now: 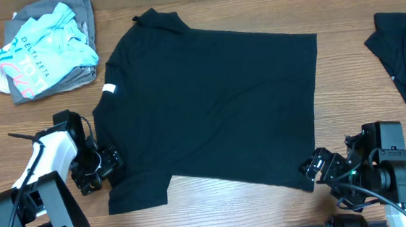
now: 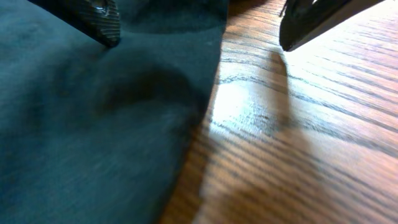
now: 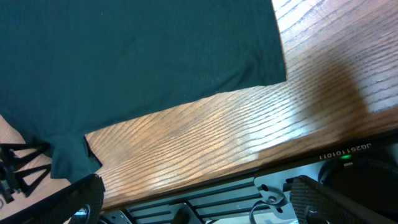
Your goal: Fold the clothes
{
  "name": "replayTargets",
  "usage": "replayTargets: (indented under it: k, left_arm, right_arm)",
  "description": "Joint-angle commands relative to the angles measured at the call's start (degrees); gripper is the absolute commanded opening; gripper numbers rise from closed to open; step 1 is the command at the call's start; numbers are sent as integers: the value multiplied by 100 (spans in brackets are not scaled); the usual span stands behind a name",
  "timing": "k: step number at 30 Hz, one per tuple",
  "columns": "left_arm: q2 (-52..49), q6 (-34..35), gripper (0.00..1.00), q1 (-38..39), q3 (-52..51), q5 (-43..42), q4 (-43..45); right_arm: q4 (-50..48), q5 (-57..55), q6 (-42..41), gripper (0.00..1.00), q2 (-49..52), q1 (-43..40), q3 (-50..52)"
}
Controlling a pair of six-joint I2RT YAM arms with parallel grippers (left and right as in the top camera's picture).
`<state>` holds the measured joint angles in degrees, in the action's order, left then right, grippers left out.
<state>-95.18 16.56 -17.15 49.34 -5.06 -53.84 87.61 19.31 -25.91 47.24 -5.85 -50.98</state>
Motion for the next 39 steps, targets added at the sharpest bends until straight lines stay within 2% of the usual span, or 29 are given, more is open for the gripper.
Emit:
replayTargets:
  k: [1,4,7,14,17,24,31,34,39]
  left_arm:
    - [-31,35,81,-9,-258,103,39]
    - [-31,39,73,-9,-317,68,37]
    - [-31,39,53,-7,-323,52,-4]
    - [-44,33,23,-9,-326,55,11]
    - [-44,33,19,-9,-328,52,15]
    - [-44,15,14,-9,-330,33,17]
    - [-44,11,13,-9,-332,11,39]
    - [-44,11,12,-9,-332,7,42]
    - [-44,11,13,-9,-332,4,39]
  right_arm:
    - [-35,-153,-402,100,-46,15,2]
    - [-26,-496,-918,100,-46,15,4]
    - [-13,-671,-1364,100,-46,15,4]
    - [-15,-793,-2055,100,-46,15,181]
    - [-229,-734,-2188,100,-39,15,538]
    - [-616,-730,-2258,100,264,15,638]
    - [-1036,-977,-2302,100,1272,15,680]
    - [-1113,-1185,-2597,100,1958,15,680]
    - [-1373,-1147,-2865,100,2269,15,955]
